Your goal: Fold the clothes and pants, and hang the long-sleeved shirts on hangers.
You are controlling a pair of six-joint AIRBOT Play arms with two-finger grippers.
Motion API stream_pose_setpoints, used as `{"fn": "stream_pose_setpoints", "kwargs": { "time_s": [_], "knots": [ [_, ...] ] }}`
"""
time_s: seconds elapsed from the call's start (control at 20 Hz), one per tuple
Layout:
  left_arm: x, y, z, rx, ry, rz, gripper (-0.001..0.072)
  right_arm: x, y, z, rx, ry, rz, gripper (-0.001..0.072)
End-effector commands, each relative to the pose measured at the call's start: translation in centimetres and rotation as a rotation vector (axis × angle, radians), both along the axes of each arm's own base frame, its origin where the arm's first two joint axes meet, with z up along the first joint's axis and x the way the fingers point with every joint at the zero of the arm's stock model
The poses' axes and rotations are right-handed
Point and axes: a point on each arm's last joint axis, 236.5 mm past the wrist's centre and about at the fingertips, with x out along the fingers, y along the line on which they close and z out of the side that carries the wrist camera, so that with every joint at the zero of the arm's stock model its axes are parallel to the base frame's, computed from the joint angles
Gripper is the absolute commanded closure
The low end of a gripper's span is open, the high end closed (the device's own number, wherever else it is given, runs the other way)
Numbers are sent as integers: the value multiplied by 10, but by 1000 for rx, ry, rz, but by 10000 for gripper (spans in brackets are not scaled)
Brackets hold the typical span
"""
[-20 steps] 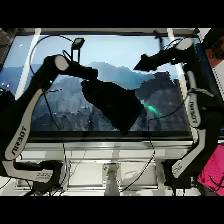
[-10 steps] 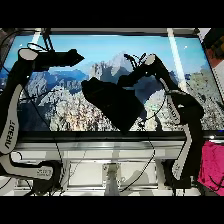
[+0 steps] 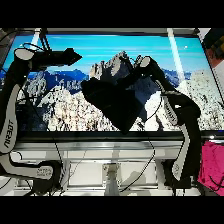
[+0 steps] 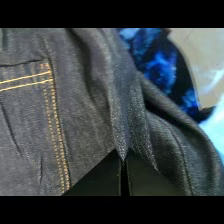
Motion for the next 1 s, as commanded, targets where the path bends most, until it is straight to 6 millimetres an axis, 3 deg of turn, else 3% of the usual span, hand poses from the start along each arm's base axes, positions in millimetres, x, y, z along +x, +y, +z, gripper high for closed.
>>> {"fn": "stream_pose_setpoints", "kwargs": {
  "time_s": [0.0, 0.15, 0.3, 0.45, 0.55, 0.65, 0.75, 0.8, 0.95],
  "knots": [
    [0, 0, 0, -1, 1, 0, 689, 1, -1, 3, 5, 7, -8, 703],
    [1, 3, -2, 12, -1, 4, 690, 46, -49, 15, -34, -31, -191, 703],
    [2, 11, -14, 86, -5, 8, 690, 95, -132, 43, -18, -68, -446, 705],
    [2, 15, -18, 115, -3, 11, 690, 110, -211, 71, -4, -95, -601, 705],
    [4, 16, -17, 115, -8, 18, 691, 114, -239, 95, 21, -131, -656, 705],
    [9, 19, -15, 115, -22, 39, 690, 116, -243, 124, 58, -184, -672, 706],
    [16, 24, -11, 116, -47, 74, 690, 113, -220, 150, 117, -209, -645, 706],
    [21, 27, -9, 116, -61, 95, 690, 110, -202, 158, 146, -206, -617, 705],
    [27, 31, -6, 117, -79, 121, 690, 85, -122, 166, 208, -156, -459, 705]
  ]
}}
